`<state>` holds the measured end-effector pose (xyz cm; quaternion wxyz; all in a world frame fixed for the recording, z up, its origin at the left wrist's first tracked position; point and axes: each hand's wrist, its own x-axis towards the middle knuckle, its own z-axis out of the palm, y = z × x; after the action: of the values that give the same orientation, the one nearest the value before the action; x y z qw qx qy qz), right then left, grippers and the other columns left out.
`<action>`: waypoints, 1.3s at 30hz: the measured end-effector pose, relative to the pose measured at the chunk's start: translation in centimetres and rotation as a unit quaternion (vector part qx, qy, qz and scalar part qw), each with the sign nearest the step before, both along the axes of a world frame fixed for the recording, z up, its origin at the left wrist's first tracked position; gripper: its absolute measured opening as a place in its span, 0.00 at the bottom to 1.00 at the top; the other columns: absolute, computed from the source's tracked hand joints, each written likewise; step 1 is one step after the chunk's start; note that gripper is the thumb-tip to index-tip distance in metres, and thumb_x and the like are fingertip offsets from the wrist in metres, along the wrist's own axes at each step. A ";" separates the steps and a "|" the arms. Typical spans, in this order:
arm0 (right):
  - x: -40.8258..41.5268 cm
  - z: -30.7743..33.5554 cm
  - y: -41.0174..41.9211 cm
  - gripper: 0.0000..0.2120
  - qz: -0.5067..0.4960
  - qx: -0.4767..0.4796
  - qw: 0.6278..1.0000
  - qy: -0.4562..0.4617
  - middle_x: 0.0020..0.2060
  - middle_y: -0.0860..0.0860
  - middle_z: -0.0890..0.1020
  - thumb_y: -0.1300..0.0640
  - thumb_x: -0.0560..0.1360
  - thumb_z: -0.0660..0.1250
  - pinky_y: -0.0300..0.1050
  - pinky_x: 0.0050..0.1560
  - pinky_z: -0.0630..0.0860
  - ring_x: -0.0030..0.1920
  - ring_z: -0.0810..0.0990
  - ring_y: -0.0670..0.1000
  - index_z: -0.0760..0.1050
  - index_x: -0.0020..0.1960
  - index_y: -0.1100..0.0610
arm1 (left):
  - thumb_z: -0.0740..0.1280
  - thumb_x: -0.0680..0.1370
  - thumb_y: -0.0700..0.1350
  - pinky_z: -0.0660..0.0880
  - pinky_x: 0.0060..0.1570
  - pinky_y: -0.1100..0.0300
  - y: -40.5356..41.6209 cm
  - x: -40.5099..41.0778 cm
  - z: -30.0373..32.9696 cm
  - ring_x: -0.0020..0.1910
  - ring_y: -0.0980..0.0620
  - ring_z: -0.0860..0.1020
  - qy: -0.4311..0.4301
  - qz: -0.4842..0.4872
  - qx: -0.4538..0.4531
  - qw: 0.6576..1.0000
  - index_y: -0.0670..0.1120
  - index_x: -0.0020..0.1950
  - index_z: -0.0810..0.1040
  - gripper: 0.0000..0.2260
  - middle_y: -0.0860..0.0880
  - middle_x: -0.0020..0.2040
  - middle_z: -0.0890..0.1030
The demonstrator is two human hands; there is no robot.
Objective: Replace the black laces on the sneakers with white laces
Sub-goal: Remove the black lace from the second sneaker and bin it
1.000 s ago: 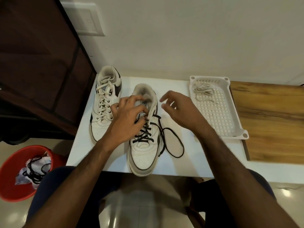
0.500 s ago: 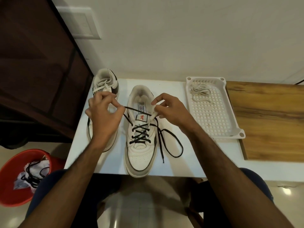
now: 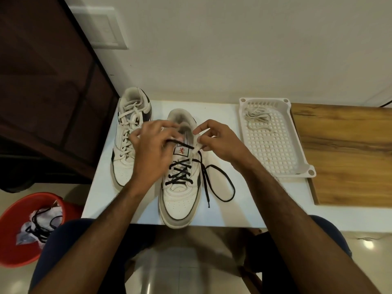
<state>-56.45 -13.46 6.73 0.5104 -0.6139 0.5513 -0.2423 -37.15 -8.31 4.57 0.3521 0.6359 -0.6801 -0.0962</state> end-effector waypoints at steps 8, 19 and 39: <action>0.3 0.0 0.2 0.09 -0.003 -0.003 1.000 0.001 0.37 0.46 0.84 0.61 0.75 0.68 0.56 0.57 0.81 0.43 0.85 0.50 0.81 0.53 0.51 | 0.62 0.78 0.59 0.56 0.62 0.51 0.2 -0.2 0.4 0.67 0.60 0.65 0.103 -0.048 0.071 0.991 0.56 0.51 0.83 0.13 0.63 0.62 0.74; 0.5 -0.2 0.2 0.08 0.001 -0.024 1.000 0.015 0.39 0.48 0.84 0.59 0.75 0.67 0.59 0.55 0.81 0.41 0.85 0.46 0.80 0.52 0.50 | 0.73 0.77 0.49 0.55 0.56 0.52 -0.3 -0.7 -1.0 0.67 0.52 0.67 -0.005 -0.070 0.082 0.994 0.57 0.48 0.81 0.03 0.60 0.62 0.75; 0.8 -0.5 0.1 0.06 0.002 -0.024 1.000 0.010 0.43 0.51 0.84 0.58 0.75 0.67 0.57 0.57 0.80 0.43 0.83 0.48 0.79 0.52 0.52 | 0.72 0.78 0.44 0.53 0.50 0.57 0.0 -0.6 -1.3 0.60 0.56 0.72 -0.060 -0.090 0.023 0.994 0.52 0.60 0.78 0.11 0.58 0.58 0.77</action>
<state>-55.63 -13.32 6.20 0.4903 -0.6294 0.5491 -0.2489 -37.78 -8.27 3.27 0.2853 0.5847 -0.7521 -0.1048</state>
